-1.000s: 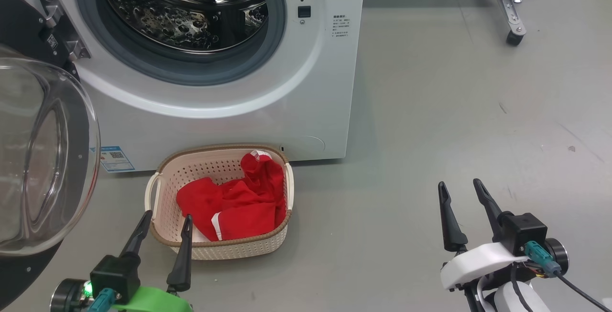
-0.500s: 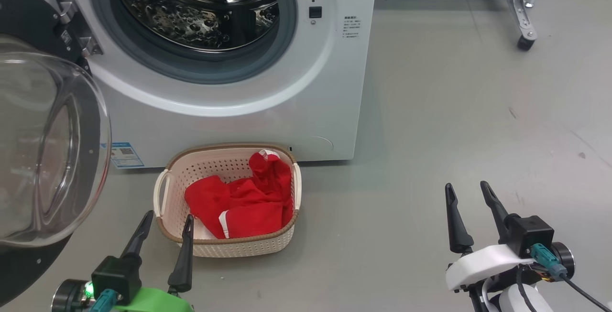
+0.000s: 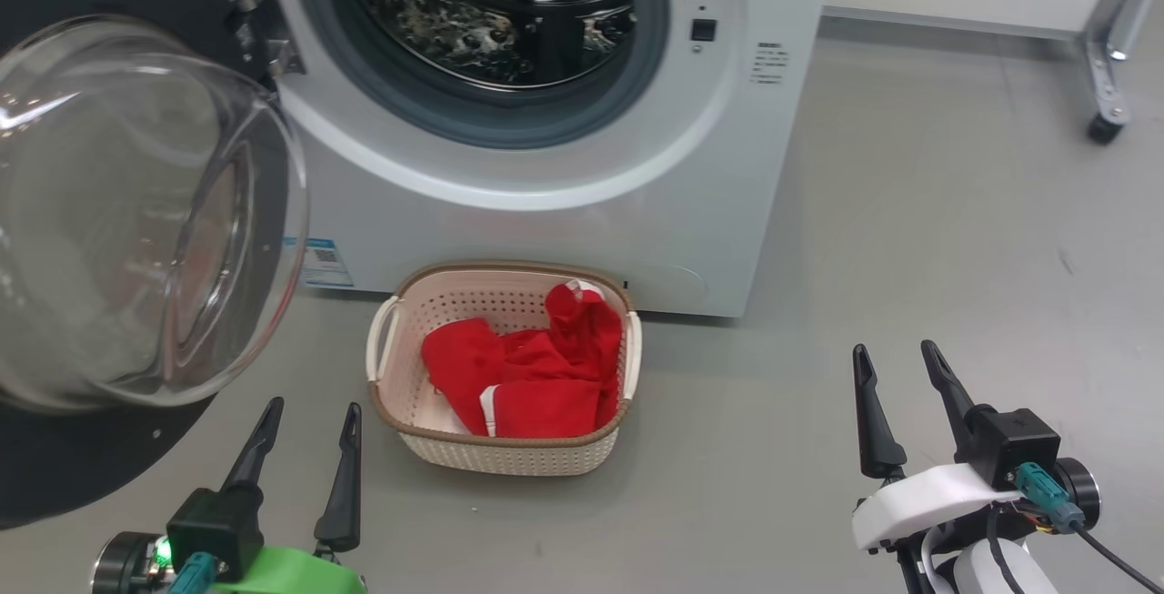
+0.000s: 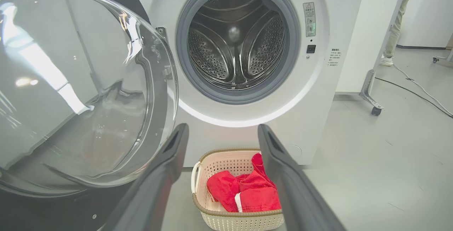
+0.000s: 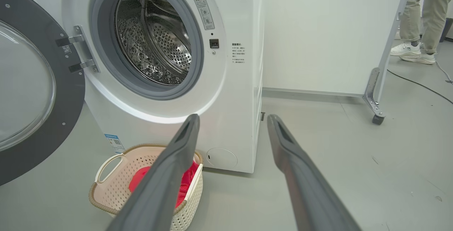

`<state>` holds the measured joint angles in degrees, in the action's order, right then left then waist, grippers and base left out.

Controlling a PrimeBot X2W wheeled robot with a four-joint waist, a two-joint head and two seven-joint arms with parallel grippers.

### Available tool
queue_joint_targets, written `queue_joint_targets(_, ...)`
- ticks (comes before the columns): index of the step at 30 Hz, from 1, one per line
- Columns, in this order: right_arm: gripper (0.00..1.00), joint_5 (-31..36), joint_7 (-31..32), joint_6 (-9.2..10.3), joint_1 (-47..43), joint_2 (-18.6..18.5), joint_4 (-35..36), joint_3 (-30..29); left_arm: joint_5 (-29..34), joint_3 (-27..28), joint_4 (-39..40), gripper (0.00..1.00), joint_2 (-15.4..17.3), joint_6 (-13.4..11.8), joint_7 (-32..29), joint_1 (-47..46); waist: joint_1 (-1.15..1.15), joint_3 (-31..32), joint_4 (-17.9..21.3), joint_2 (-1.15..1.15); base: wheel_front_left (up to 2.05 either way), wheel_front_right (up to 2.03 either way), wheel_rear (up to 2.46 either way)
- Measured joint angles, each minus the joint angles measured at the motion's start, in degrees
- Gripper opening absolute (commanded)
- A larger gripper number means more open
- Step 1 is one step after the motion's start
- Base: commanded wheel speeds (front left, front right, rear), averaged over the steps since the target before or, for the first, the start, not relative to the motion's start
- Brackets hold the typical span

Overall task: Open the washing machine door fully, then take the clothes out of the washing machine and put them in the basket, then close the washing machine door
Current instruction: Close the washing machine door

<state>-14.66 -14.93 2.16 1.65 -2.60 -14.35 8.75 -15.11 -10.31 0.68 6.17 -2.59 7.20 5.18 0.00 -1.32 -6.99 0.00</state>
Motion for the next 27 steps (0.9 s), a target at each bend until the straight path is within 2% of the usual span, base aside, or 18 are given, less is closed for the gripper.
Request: queue_joint_targets(27, 1.00, 0.62, 0.00, -0.57, -1.29, 0.04, 0.09, 1.12, 0.19, 1.67, -0.27, 1.00, 0.26, -1.24, 0.00, 0.05, 0.00, 1.35, -17.92, 0.00, 0.00, 0.00, 0.00)
